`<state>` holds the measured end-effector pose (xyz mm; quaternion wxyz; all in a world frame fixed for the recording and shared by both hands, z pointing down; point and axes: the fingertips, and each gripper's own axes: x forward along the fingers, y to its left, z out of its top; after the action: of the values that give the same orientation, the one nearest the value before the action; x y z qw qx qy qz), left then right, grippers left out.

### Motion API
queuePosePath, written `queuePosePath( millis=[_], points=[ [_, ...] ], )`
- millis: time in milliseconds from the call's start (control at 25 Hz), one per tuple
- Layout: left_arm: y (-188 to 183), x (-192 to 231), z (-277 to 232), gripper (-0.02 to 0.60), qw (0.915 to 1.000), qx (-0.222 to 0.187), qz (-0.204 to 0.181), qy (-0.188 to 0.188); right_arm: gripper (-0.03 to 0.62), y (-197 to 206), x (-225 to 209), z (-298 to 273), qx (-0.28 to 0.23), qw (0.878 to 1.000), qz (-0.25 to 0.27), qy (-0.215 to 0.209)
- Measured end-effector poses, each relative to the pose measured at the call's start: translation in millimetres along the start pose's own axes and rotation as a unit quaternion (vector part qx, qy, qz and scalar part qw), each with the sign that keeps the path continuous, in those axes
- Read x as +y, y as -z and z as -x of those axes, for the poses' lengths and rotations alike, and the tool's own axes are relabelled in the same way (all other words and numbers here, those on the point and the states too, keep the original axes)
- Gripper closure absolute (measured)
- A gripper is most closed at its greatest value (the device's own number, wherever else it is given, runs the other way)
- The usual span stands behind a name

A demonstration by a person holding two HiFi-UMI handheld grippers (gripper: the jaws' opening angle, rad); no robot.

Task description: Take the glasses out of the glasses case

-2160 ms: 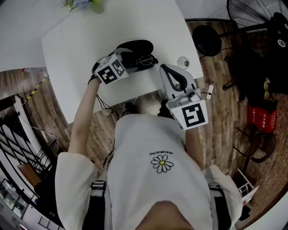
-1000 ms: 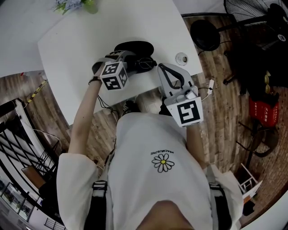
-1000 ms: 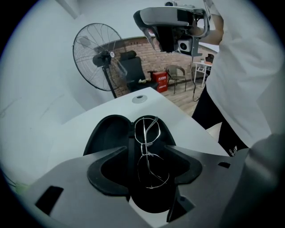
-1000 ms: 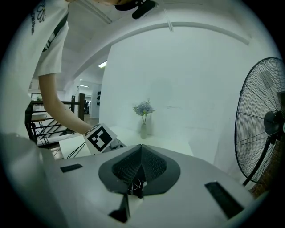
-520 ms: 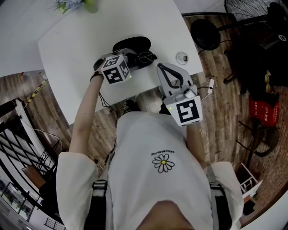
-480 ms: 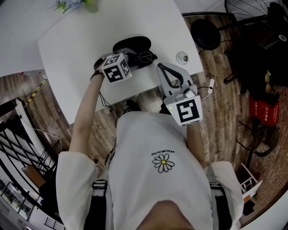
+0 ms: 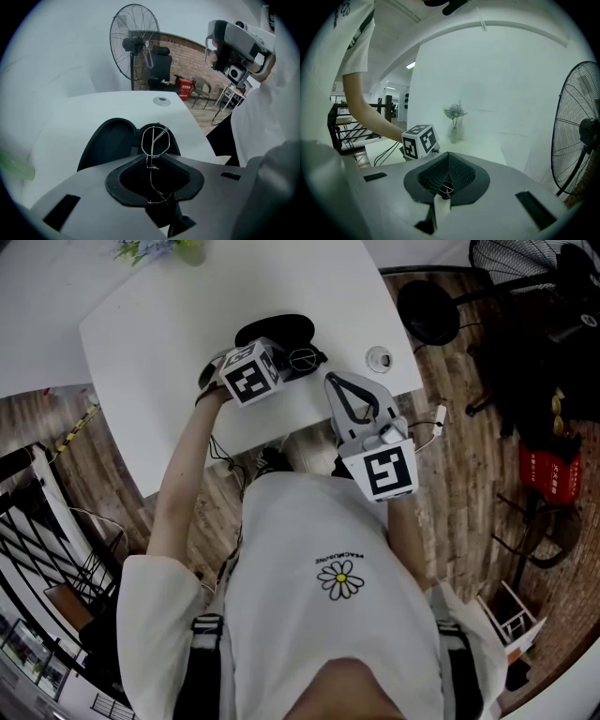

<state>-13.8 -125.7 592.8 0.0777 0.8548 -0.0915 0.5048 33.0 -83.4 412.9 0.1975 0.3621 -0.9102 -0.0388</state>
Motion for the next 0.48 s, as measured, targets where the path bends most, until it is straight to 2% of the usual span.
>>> queuePosePath(
  millis=[240, 480],
  points=[
    [0, 1, 7, 0.485, 0.9998, -0.001, -0.012, -0.013, 0.585, 1, -1, 2, 0.002, 1.000, 0.004, 0.001],
    [-3, 8, 21, 0.486, 0.9989, -0.012, -0.015, -0.043, 0.585, -2, -1, 4, -0.004, 1.000, 0.007, 0.002]
  ],
)
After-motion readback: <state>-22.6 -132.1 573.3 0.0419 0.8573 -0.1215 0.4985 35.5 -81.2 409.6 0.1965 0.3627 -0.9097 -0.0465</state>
